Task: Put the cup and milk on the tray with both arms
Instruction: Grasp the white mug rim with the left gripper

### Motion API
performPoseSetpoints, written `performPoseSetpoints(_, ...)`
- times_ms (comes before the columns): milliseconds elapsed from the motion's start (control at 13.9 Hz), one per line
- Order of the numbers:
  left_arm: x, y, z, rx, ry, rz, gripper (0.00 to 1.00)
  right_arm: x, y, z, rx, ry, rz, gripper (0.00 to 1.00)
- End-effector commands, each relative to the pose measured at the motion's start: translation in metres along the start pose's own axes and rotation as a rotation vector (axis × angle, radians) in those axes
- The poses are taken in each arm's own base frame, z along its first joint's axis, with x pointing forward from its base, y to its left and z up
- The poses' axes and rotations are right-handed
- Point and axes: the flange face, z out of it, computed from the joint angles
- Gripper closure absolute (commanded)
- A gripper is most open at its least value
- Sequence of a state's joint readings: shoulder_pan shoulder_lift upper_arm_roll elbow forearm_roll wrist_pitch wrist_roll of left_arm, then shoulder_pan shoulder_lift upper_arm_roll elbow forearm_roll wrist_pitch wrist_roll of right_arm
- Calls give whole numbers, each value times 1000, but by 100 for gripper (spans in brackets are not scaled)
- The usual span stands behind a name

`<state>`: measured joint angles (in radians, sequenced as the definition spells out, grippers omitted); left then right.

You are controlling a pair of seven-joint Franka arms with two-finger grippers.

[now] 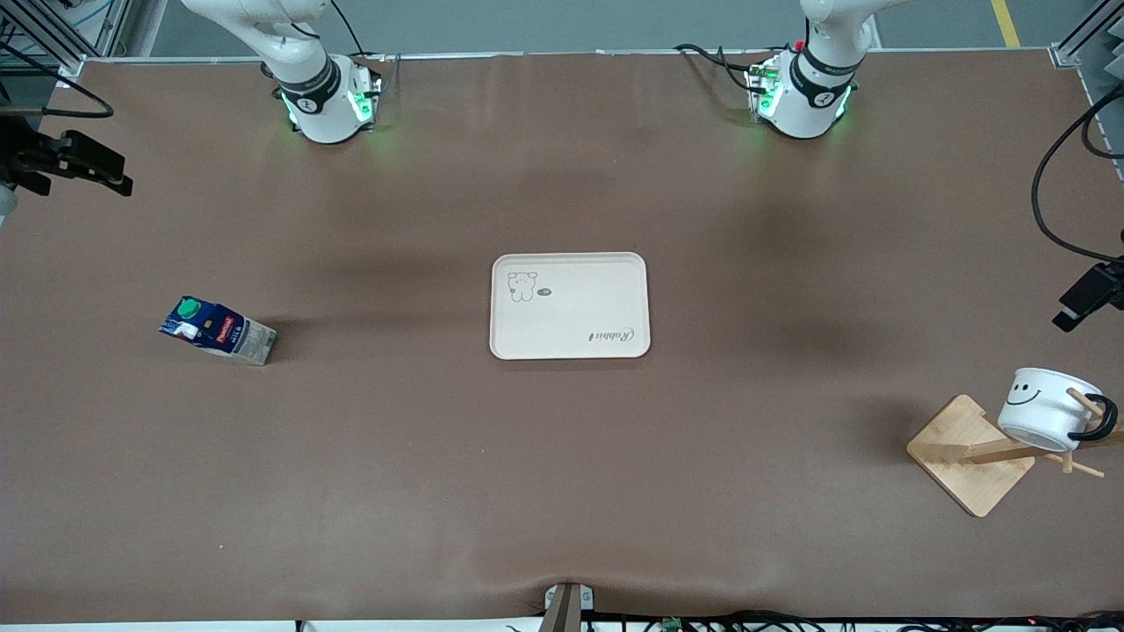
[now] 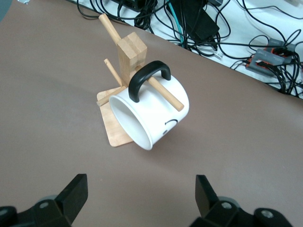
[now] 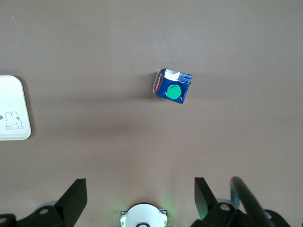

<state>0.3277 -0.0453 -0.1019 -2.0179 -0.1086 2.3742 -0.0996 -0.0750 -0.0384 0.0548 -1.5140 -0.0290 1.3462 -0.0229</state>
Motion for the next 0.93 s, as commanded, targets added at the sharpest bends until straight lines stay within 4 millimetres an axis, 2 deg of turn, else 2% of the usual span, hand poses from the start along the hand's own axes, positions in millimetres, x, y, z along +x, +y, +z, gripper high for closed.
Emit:
performPoseSetpoints(0,-9,2,26,-19,60,-10,0,-1,1,-2,7,1,4,0)
performPoseSetpoints(215,-17,10,55,-30,130,7,0,0,1,-1,8,-3,6,0)
performPoseSetpoints(358,-18,21,62,-43,153,23,0,0,1,-1,8,-3,6,0)
performPoseSetpoints(789,-16,19,86,-48,192,42,3,0,1,-4,7,11,6,0)
performPoseSetpoints(860,-15,16,85,-44,197,61,9,0,2,-4,8,11,7,0)
